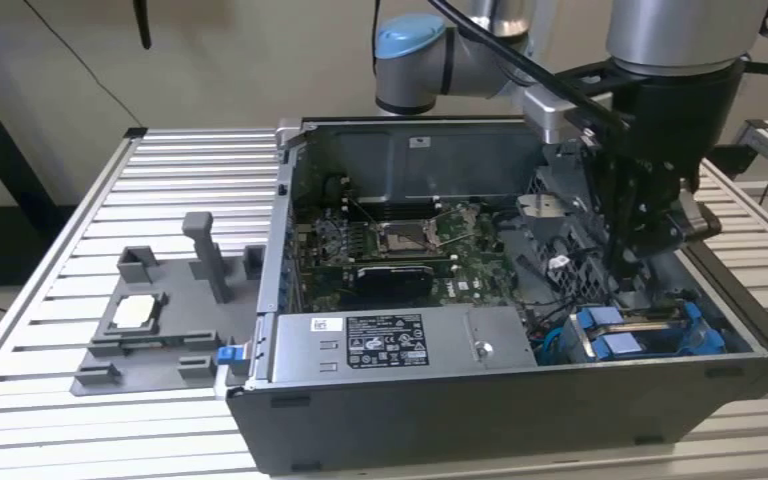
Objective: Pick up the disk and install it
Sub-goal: 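Insert the disk into the insertion slot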
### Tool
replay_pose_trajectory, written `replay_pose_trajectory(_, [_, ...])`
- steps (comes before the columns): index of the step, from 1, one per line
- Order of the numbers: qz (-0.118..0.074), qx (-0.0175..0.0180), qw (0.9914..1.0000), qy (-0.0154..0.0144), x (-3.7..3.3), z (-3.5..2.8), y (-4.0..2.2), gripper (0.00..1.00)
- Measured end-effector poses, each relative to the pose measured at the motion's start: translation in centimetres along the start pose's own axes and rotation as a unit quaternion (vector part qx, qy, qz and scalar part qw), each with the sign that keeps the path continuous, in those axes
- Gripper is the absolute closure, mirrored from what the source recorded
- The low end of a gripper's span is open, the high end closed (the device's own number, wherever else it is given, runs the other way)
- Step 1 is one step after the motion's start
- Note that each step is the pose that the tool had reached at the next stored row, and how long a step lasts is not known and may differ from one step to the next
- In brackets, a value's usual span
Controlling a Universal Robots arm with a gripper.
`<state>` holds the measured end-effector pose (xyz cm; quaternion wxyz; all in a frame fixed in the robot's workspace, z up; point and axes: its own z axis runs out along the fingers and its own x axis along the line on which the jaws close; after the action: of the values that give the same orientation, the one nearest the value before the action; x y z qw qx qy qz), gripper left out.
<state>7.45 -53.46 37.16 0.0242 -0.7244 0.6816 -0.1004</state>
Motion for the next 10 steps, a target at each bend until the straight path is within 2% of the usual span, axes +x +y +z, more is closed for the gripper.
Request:
replay_pose_trajectory(2, [0.0, -0.0027, 1.0, -0.0006, 0.37, 0.11, -0.12, 0.84])
replay_pose_trajectory(3, [0.0, -0.0027, 0.99999, -0.0034, 0.47, 0.16, -0.15, 0.84])
replay_pose_trajectory(4, [0.002, -0.0022, 0.99993, -0.0112, 0.57, 0.2, -0.15, 0.84])
replay_pose_trajectory(7, [0.006, -0.0008, 0.99926, -0.038, 0.84, 0.27, -0.16, 0.84])
replay_pose_trajectory(8, [0.007, -0.0012, 0.9991, -0.0417, 0.97, 0.3, -0.2, 0.84])
replay_pose_trajectory(10, [0.007, -0.0064, 0.99902, -0.0432, 1.21, 0.4, -0.42, 0.84])
